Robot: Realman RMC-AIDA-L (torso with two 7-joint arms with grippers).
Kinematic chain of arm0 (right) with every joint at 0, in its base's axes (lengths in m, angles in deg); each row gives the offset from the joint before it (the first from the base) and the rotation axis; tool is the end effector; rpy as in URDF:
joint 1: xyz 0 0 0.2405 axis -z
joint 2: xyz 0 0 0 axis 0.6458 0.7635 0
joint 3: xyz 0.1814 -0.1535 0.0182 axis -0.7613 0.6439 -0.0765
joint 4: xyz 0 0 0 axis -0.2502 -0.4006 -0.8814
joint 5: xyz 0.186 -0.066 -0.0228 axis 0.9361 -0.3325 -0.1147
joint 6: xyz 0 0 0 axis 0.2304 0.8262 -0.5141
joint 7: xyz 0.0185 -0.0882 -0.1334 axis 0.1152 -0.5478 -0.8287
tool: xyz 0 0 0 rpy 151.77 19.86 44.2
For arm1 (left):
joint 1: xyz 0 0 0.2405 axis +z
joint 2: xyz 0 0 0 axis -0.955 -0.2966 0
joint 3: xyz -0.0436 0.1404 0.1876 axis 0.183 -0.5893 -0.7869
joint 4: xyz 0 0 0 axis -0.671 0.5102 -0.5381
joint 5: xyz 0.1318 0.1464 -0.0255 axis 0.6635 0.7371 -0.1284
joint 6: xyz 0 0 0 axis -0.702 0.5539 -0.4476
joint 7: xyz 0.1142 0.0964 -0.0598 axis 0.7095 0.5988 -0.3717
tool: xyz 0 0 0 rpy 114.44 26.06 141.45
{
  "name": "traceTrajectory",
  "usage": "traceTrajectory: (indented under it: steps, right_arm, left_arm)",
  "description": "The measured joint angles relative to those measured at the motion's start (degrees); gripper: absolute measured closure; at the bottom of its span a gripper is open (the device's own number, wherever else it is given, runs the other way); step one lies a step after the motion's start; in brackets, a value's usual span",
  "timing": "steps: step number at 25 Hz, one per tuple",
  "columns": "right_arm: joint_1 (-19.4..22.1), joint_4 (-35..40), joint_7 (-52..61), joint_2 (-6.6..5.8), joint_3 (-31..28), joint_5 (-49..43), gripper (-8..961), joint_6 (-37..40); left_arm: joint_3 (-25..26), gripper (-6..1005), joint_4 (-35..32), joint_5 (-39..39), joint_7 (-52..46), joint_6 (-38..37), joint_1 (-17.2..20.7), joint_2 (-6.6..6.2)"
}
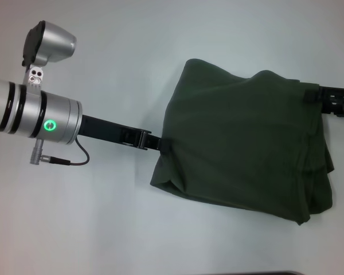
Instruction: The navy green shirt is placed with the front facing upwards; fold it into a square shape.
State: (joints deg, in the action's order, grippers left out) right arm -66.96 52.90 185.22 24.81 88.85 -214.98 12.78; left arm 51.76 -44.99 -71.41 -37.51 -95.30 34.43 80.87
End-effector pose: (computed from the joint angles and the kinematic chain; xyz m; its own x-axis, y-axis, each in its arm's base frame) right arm 0.3400 0.3077 0.0405 0.0536 -0.8588 -0.5096 -0.9959 -0.0830 0.0351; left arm -0.2065 0.3142 -0.0787 0.4972 0.8616 0.1022 0.8528 -0.5070 0.1252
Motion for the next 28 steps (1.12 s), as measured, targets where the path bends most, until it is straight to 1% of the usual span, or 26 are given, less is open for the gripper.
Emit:
traceTrajectory:
  steps: [13, 19, 22, 28]
  right_arm:
    - [-1.9, 0.0, -0.2, 1.27, 0.8, 0.0, 96, -2.0]
    - [-2.5, 0.0, -0.1, 1.53, 1.8, 0.0, 98, -2.5]
    - [-2.7, 0.0, 0.1, 1.64, 2.8, 0.0, 288, -2.7]
    - [-3.2, -0.1, -0.3, 2.03, 3.5, 0.0, 420, -3.0]
  left_arm:
    - [0.7, 992, 0.0, 0.1, 0.0, -0.2, 0.0, -0.06]
    - [0.7, 992, 0.0, 0.0, 0.0, -0.2, 0.0, -0.05]
    - [0.7, 992, 0.0, 0.0, 0.0, -0.1, 0.0, -0.05]
    - [0.7, 993, 0.0, -0.1, 0.1, 0.1, 0.0, -0.05]
